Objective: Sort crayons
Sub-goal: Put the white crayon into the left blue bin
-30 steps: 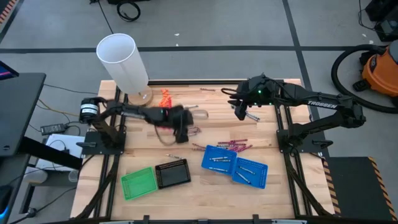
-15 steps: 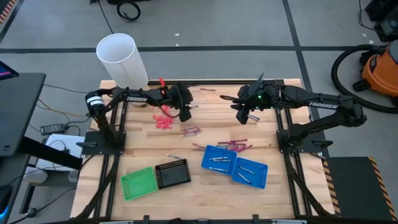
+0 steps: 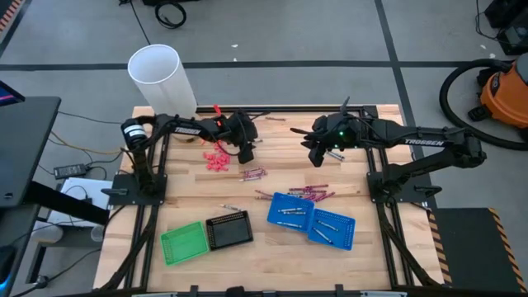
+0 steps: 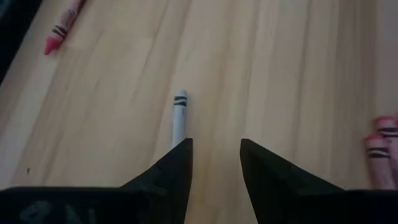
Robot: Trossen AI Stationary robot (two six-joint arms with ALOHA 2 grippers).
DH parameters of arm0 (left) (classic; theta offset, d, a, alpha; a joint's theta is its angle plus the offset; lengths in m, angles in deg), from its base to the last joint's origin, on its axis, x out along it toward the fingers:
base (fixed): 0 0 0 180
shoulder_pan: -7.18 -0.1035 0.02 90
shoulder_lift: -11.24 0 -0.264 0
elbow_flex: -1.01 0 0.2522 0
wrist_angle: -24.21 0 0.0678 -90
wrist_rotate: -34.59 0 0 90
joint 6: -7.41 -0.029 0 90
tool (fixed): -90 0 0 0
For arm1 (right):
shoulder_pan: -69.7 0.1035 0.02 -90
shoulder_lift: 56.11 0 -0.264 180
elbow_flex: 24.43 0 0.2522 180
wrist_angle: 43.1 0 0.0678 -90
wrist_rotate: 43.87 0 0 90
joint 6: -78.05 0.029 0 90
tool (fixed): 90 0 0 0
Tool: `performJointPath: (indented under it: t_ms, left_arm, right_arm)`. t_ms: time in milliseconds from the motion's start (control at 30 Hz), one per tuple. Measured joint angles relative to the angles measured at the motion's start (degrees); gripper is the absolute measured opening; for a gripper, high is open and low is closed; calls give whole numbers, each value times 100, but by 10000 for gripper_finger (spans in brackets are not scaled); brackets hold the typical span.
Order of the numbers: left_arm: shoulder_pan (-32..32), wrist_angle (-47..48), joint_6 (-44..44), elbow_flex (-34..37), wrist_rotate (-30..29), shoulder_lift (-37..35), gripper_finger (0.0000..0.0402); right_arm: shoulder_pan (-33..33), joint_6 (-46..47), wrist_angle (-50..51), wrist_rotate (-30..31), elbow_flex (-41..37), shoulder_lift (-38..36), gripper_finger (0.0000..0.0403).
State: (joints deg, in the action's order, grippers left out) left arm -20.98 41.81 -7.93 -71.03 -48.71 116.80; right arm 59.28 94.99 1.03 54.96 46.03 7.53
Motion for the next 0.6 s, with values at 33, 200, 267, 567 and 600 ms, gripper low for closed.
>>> performJointPath:
  t_ms: [33,200,267,567,600]
  left_arm:
    - [-21,11,-38,0,-4,21,143]
    - [-127,-79,-100,-53,-247,32,143]
    - [-201,-23,-107,-191,-247,51,142]
    - [-325,450,-238,-1078,-127,563,127]
    - [-324,474,-222,-1087,-73,568,125]
  right_arm:
    - [16,3,0,-22,0,0,116]
    - [74,5,-33,-79,0,0,116]
    - [93,5,-39,-79,0,0,116]
    - [102,54,-36,-99,0,0,116]
    - [126,87,-33,-101,0,0,116]
